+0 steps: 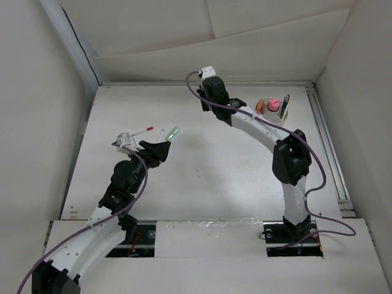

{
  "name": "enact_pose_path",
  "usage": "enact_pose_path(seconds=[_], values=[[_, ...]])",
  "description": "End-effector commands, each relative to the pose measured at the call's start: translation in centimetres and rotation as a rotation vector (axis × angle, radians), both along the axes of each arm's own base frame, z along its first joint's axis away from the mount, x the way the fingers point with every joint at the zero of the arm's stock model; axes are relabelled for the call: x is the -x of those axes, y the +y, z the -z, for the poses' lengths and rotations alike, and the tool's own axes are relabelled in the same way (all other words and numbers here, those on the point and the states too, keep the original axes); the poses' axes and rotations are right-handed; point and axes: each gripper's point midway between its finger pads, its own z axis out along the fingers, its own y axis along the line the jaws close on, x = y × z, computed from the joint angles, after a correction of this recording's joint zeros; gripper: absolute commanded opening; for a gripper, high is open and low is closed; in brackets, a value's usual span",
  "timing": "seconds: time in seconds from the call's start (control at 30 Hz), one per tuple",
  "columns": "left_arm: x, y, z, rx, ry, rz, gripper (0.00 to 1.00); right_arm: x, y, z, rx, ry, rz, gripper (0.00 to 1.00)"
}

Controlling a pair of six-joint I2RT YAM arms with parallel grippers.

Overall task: Sort the stationery into containers
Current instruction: Grab a piece of stationery with the right arm

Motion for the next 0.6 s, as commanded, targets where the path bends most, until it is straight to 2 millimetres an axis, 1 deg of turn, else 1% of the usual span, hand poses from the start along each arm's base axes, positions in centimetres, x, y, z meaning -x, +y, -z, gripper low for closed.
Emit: enact_pose_path(seconds=[0.0,0.03,0.07,0.1,0.13,0.17,0.2,0.23,0.27,0.33,0.37,0.4,0.43,0.5,0.53,0.57], values=[[0.0,0.6,-1.4,0.027,-0.045,-0.025,0.56,2.0,7.3,0.6,-0.144,0.058,-0.165,0.00],[0.1,0.8,-1.4,0.027,-0.046,-0.037,0.56,2.1,8.4,2.4,-0.153,0.096,-0.160,0.00],[0.0,1.0,-1.1,0.021,-0.035,-0.050,0.56,2.5,9.5,2.9,-0.172,0.114,-0.184,0.04],[0.2,1.1,-1.6,0.030,-0.051,-0.050,0.56,2.7,10.2,3.4,-0.182,0.125,-0.187,0.10],[0.3,1.5,-1.8,0.034,-0.057,-0.063,0.56,2.6,10.7,3.6,-0.201,0.135,-0.191,0.18],[0.5,1.6,-1.9,0.036,-0.060,-0.064,0.56,2.7,11.1,5.3,-0.211,0.177,-0.180,0.36],[0.6,1.9,-1.8,0.038,-0.064,-0.076,0.56,3.2,12.0,5.8,-0.228,0.197,-0.202,0.44],[0.8,2.2,-2.3,0.047,-0.080,-0.088,0.56,3.0,12.3,6.1,-0.237,0.203,-0.196,0.51],[0.9,2.3,-2.7,0.054,-0.091,-0.088,0.56,3.2,12.6,7.8,-0.240,0.238,-0.195,0.59],[1.1,2.6,-2.5,0.055,-0.093,-0.099,0.56,4.0,13.9,8.7,-0.238,0.265,-0.216,0.65],[1.2,2.7,-2.8,0.060,-0.101,-0.099,0.56,3.8,14.1,8.8,-0.237,0.266,-0.215,0.68],[1.2,2.7,-2.8,0.060,-0.101,-0.099,0.56,4.0,14.0,10.3,-0.225,0.295,-0.205,0.70],[1.3,2.7,-3.0,0.065,-0.109,-0.099,0.56,4.3,14.7,9.8,-0.238,0.292,-0.212,0.71],[1.4,2.5,-3.0,0.065,-0.109,-0.088,0.56,4.2,14.9,11.3,-0.235,0.311,-0.203,0.73],[1.2,2.5,-2.6,0.058,-0.097,-0.088,0.56,4.7,15.5,11.8,-0.230,0.328,-0.219,0.73],[1.1,2.2,-2.6,0.056,-0.095,-0.079,0.56,4.6,15.6,12.0,-0.230,0.328,-0.219,0.73]])
